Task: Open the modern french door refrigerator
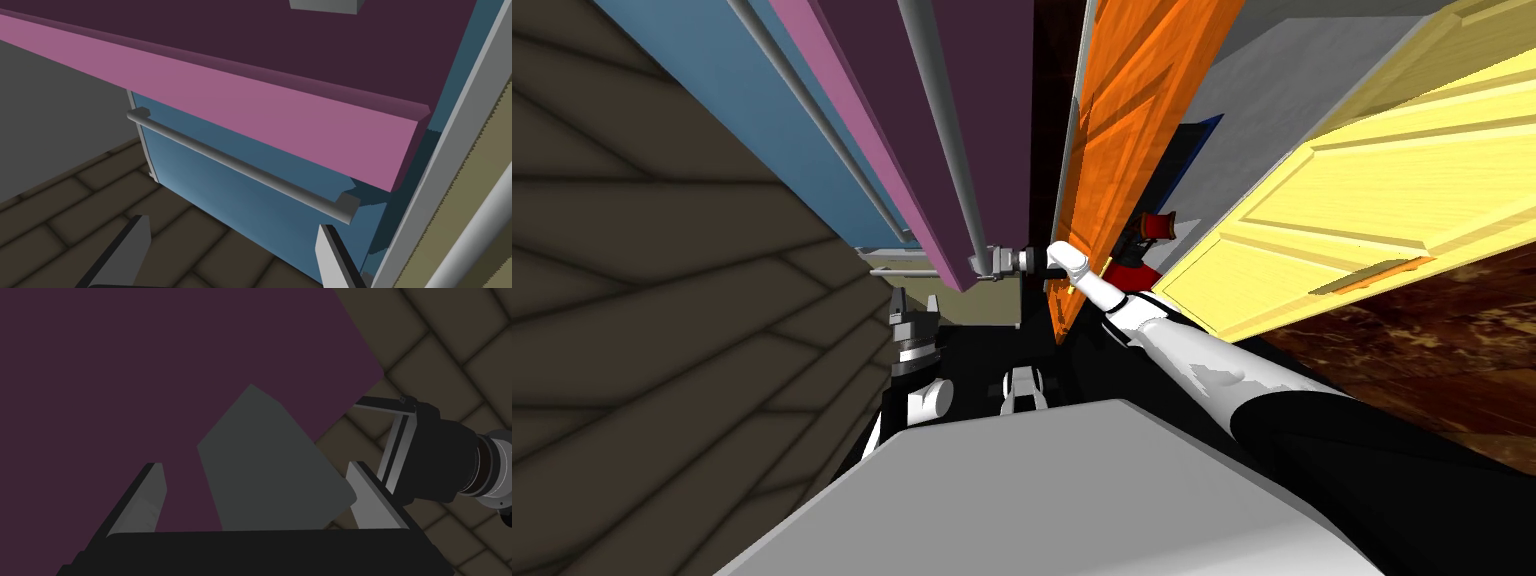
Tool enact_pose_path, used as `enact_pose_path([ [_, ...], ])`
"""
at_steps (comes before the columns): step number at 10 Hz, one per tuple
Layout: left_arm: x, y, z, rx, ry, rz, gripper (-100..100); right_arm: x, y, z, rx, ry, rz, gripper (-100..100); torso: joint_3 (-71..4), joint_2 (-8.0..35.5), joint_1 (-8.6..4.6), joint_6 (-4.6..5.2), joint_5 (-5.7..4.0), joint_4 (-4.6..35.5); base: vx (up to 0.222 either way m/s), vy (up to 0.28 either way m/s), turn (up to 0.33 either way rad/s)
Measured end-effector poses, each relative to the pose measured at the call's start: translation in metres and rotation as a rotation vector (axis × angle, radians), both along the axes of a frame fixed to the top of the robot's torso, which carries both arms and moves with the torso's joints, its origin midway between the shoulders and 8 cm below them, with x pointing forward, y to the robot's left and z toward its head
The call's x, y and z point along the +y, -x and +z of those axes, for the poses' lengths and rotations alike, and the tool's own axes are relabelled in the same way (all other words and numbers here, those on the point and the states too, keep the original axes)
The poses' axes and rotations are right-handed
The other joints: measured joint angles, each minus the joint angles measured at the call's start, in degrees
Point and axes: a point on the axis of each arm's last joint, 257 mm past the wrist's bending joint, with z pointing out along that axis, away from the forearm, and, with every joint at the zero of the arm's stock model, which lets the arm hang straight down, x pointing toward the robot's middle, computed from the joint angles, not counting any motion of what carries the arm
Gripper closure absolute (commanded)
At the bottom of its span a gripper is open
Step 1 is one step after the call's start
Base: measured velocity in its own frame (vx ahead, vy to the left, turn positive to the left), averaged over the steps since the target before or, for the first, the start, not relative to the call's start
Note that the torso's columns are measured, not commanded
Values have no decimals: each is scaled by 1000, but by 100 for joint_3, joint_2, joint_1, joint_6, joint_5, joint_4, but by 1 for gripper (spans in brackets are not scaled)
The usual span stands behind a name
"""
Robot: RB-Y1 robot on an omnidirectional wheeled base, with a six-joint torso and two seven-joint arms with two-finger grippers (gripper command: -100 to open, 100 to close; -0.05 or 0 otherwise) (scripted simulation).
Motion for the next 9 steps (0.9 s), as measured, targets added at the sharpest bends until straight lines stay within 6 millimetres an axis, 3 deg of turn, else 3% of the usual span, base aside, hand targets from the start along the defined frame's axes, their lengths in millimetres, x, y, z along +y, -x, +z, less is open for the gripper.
enact_pose_path([
  [7, 0, 0, 0, 0, 0, 0, 0, -4, 1, 3, 32, 56, 21, -100, 5, 16, 12, -15, 9, 17, -5, 23, -14],
  [9, 0, 0, 0, 0, 0, 0, 0, -5, 3, 18, 19, 36, 22, -100, 3, -13, 21, -14, 20, -42, 21, 2, -9],
])
